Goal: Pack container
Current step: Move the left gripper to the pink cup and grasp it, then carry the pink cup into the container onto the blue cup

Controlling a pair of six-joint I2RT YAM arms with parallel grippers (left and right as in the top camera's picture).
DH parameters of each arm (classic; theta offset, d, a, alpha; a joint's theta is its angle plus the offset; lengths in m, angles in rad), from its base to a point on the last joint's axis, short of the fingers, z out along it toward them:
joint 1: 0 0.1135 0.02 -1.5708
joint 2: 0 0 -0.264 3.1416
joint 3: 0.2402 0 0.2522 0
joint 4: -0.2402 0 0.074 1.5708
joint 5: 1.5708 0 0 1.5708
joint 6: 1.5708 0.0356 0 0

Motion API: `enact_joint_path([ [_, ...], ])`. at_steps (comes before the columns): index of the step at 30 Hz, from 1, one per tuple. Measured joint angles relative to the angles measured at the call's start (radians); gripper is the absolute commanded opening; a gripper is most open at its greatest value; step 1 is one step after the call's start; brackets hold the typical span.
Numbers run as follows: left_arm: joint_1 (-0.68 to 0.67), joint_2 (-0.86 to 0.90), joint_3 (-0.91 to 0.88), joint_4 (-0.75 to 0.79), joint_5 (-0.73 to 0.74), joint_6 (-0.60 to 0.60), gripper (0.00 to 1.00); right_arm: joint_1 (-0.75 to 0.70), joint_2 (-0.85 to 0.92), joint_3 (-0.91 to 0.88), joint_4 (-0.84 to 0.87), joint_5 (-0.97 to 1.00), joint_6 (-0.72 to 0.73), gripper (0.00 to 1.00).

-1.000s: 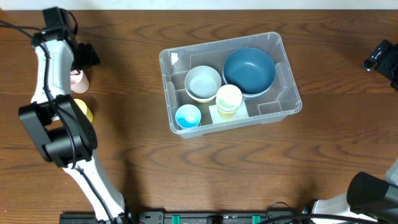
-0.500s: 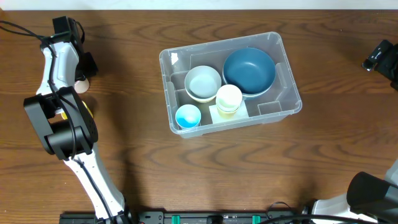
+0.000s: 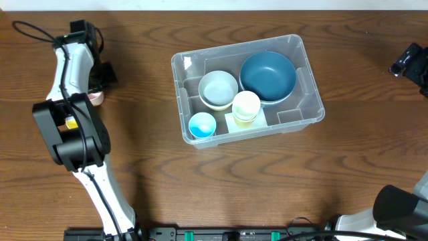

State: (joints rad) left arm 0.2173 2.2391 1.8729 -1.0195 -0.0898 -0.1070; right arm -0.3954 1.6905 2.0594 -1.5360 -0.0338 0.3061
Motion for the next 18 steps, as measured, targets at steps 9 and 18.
enact_joint_path([
  [9,-0.098,-0.312,-0.002,-0.059,0.024,-0.024,0.06,0.0,0.0,0.0,0.0,0.0,0.0,0.99],
  [18,-0.323,-0.581,-0.002,-0.228,0.155,-0.031,0.06,0.0,0.0,0.0,0.0,0.0,0.0,0.99],
])
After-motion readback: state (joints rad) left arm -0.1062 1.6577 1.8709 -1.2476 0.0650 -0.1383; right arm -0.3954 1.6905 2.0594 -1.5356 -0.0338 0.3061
